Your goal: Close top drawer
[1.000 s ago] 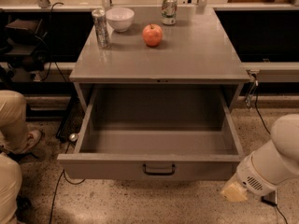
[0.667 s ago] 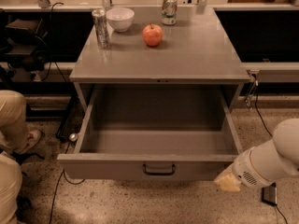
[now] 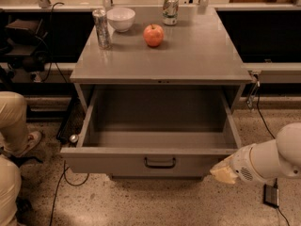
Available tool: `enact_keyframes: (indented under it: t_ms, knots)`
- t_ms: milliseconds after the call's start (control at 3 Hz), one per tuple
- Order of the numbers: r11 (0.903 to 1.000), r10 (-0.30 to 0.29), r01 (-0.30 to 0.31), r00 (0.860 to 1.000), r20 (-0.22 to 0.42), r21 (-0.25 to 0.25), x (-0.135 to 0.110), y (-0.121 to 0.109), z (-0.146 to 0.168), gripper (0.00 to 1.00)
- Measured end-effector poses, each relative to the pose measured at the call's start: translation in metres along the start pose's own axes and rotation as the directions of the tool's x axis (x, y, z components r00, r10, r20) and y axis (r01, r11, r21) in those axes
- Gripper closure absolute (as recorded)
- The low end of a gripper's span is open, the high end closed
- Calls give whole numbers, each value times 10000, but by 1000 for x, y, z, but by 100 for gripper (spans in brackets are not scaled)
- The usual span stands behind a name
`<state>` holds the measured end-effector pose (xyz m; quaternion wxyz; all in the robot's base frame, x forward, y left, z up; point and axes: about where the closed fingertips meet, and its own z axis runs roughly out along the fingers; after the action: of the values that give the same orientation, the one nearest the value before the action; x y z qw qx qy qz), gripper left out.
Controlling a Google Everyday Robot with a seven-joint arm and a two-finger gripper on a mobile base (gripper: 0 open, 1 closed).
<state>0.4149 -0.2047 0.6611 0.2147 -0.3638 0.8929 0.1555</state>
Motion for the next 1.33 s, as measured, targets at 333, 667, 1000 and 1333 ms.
enact_keyframes:
  t_ms: [333,667,1000,1333]
  knots:
    - [9998,-174,175,9998,132,-61,-7,0,8,100]
    - [9984,-555,562,9957,742,-78,-29,-8,24,100]
    - [9984,-557,564,9957,745,-79,-29,-7,24,100]
    - [9898,-1367,1418,9692,2050,-105,-96,-28,59,100]
